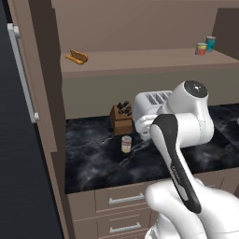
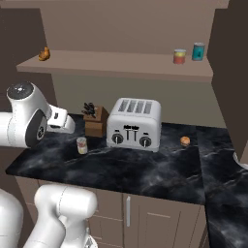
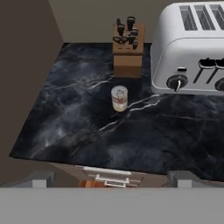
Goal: Pick the cans from the counter and place them in their designated side in the cabinet.
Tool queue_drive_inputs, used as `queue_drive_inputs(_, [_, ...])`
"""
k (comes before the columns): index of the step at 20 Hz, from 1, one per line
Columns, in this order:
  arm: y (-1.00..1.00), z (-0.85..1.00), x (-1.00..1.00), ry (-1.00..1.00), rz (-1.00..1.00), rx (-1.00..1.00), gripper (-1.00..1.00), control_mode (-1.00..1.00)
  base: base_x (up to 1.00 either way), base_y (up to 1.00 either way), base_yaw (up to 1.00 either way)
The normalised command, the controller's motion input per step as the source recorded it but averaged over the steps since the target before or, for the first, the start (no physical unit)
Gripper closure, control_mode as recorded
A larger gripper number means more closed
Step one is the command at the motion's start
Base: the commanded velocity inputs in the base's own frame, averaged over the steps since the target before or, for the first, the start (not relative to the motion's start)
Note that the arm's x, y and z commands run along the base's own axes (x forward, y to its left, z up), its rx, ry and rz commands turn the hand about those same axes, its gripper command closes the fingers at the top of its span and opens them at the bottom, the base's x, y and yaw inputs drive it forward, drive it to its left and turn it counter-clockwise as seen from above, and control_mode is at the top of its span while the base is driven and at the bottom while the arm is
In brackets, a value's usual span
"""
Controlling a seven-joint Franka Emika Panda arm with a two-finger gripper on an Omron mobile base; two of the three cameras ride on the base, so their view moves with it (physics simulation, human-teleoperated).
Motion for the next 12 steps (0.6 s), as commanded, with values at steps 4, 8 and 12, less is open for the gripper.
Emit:
queue_drive_inputs(4, [0.00,-0.16,0.23,0.00,0.00,0.00,-1.00,-1.00,0.00,0.00,0.00])
queue_drive_inputs(8, [0.00,-0.22,0.23,0.00,0.00,0.00,-1.00,-1.00,0.00,0.00,0.00])
queue_drive_inputs(12, [0.00,-0.29,0.28,0.02,0.00,-0.02,-1.00,-1.00,0.00,0.00,0.00])
